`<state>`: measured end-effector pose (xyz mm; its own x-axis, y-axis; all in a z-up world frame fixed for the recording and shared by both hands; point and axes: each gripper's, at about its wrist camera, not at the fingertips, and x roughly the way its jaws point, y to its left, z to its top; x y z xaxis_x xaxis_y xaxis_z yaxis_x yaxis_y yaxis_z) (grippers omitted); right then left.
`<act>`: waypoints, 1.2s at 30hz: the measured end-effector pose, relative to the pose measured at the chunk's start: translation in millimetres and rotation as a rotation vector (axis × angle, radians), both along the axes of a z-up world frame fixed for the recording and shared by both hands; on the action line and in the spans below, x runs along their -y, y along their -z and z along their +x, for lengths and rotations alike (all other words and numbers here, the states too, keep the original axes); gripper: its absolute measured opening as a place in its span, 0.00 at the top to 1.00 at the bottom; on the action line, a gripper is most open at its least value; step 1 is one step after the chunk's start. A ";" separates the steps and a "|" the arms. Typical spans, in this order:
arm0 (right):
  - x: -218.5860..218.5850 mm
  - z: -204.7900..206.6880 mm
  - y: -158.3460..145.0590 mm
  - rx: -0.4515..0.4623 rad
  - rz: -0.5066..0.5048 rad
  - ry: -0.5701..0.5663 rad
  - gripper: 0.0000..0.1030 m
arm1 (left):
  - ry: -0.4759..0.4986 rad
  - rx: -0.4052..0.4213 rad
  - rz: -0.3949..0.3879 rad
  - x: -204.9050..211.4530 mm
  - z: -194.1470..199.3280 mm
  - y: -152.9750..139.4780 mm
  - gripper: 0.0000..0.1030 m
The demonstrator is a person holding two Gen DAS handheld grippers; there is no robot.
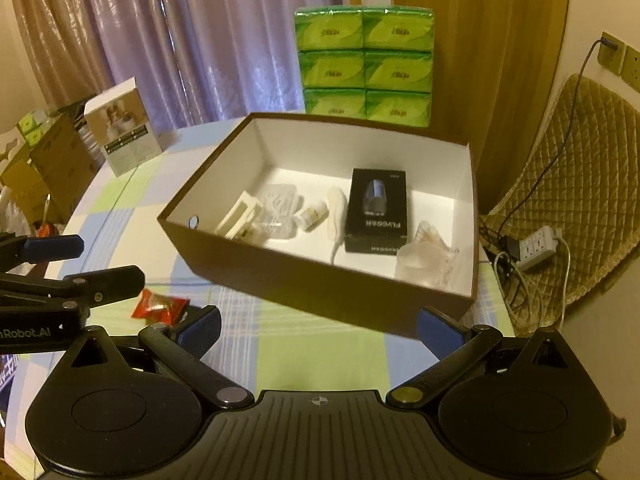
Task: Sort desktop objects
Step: 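Withdraw both grippers from the box toward the candy packet and lip gel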
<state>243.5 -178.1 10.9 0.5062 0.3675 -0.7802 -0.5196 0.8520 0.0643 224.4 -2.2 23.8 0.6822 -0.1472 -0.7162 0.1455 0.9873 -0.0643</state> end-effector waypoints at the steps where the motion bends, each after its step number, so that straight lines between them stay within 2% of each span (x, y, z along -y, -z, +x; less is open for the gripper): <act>1: 0.2 -2.1 2.2 -0.004 -0.005 -0.001 0.02 | -0.002 -0.002 0.002 -0.7 -3.1 1.1 0.18; 16: -1.5 -18.2 28.6 -0.102 0.000 -0.022 0.02 | -0.031 -0.103 0.010 -19.9 -37.1 40.5 0.18; 26: -23.9 -30.4 56.2 -0.170 -0.007 -0.079 0.02 | -0.092 -0.143 0.022 -44.1 -47.5 54.4 0.18; 36: -53.1 -35.1 80.3 -0.202 -0.014 -0.125 0.02 | -0.146 -0.189 0.025 -71.4 -46.1 71.0 0.18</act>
